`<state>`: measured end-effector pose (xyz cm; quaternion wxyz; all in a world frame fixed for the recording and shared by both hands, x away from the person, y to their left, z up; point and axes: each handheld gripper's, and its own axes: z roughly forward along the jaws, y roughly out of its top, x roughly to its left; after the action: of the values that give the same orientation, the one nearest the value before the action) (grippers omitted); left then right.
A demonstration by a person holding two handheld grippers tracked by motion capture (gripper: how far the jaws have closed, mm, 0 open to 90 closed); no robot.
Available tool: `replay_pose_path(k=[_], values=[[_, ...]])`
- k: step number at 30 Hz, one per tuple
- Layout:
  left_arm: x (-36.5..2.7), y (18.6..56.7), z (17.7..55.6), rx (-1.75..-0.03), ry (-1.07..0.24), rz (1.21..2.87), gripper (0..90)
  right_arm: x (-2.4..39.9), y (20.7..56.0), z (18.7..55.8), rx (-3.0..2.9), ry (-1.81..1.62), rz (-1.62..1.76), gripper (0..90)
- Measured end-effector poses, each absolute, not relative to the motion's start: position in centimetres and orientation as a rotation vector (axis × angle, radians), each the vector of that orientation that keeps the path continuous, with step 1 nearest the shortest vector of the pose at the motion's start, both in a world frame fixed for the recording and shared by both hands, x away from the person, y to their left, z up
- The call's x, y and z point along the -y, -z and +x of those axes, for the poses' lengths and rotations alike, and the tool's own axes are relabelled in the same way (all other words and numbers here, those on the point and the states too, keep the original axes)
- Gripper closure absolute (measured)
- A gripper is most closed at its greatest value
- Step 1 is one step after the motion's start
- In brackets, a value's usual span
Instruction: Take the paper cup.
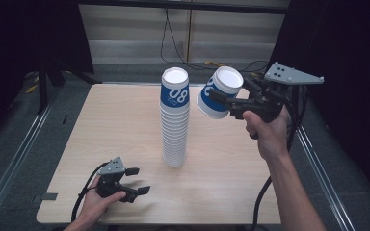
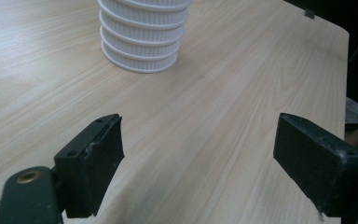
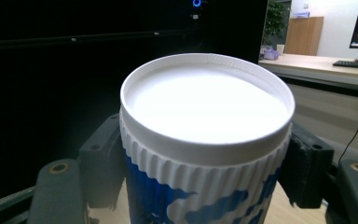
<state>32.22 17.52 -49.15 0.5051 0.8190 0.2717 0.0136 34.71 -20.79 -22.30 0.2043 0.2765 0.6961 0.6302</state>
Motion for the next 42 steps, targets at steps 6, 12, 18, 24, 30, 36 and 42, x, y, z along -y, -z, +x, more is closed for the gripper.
replay_pose_path(k=[6, 12, 18, 24, 30, 36, 42], values=[[-16.7, 48.8, 32.1, -0.631, -0.029, 1.990, 15.8, 20.9, 24.5, 35.0, -1.987, -1.732, 0.808, 28.3], [-16.3, 48.3, 31.9, -0.594, -0.014, 1.979, 15.8, 21.4, 26.3, 35.2, -1.993, -1.742, 0.836, 28.3], [-15.7, 47.6, 32.3, -0.572, -0.032, 1.978, 16.2, 21.3, 28.6, 35.3, -2.017, -1.722, 0.869, 28.2], [-14.9, 47.5, 32.6, -0.570, -0.021, 1.974, 16.2, 20.3, 30.8, 35.6, -2.077, -1.706, 0.872, 28.2], [-13.7, 47.2, 32.9, -0.548, -0.019, 1.970, 16.2, 19.6, 32.3, 35.6, -2.111, -1.726, 0.857, 28.1], [-12.5, 46.3, 33.1, -0.528, -0.016, 1.940, 16.3, 19.4, 33.4, 35.3, -2.132, -1.748, 0.832, 28.1], [-10.9, 45.9, 33.1, -0.496, -0.028, 1.949, 16.2, 19.5, 34.9, 35.0, -2.156, -1.752, 0.843, 28.1]])
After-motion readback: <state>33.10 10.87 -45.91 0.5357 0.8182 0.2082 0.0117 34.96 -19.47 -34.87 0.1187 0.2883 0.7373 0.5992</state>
